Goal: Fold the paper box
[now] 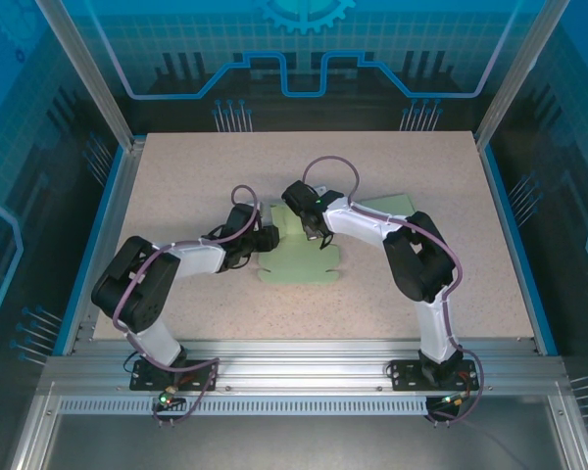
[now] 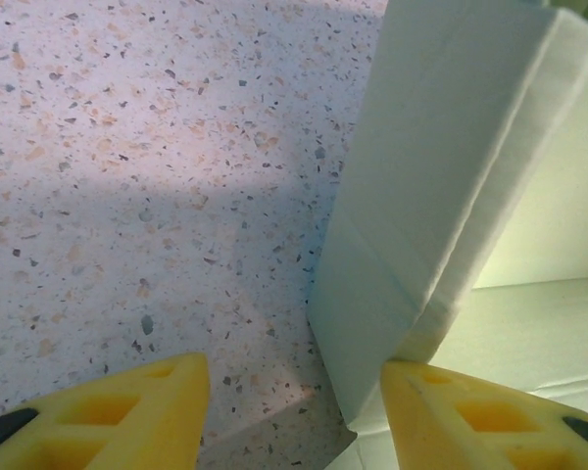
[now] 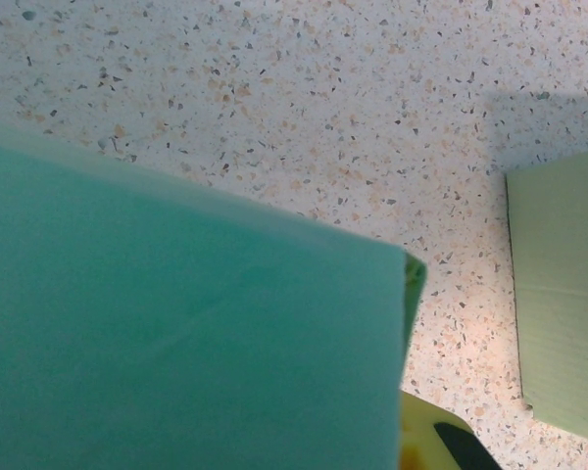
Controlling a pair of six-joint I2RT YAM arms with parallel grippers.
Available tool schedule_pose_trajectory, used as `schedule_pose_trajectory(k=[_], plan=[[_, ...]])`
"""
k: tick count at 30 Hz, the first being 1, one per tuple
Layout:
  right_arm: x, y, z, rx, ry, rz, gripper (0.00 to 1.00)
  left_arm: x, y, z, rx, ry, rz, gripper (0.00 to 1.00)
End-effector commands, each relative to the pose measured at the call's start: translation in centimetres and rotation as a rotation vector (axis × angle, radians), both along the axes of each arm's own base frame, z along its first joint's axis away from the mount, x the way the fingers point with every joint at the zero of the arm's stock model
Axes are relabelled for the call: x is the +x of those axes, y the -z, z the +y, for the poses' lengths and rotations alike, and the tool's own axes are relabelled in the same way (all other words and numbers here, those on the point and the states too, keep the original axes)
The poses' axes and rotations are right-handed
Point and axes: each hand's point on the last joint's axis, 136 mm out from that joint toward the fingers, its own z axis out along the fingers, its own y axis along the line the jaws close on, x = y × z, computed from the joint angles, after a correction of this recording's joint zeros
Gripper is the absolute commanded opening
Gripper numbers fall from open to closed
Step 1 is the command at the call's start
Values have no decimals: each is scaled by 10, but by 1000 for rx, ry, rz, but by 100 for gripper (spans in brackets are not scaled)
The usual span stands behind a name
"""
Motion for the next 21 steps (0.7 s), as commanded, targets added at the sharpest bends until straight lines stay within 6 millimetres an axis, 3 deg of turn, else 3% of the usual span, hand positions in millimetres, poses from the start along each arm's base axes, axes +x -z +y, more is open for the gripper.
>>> schedule_pose_trajectory(k=[1,5,13,21], plan=[[-44,31,35,14,-172,186,0,5,-40,-42,-150,187,-147,55],[-44,32,31,3,-168,187,0,-6,-50,-45,-172,256,-175,64],[-41,31,26,-4,-149,185,0,-12,-54,-16,-190,185,-147,64],[-38,29,26,2,-139,182,0,-29,-39,-1,-122,145,-50,63]])
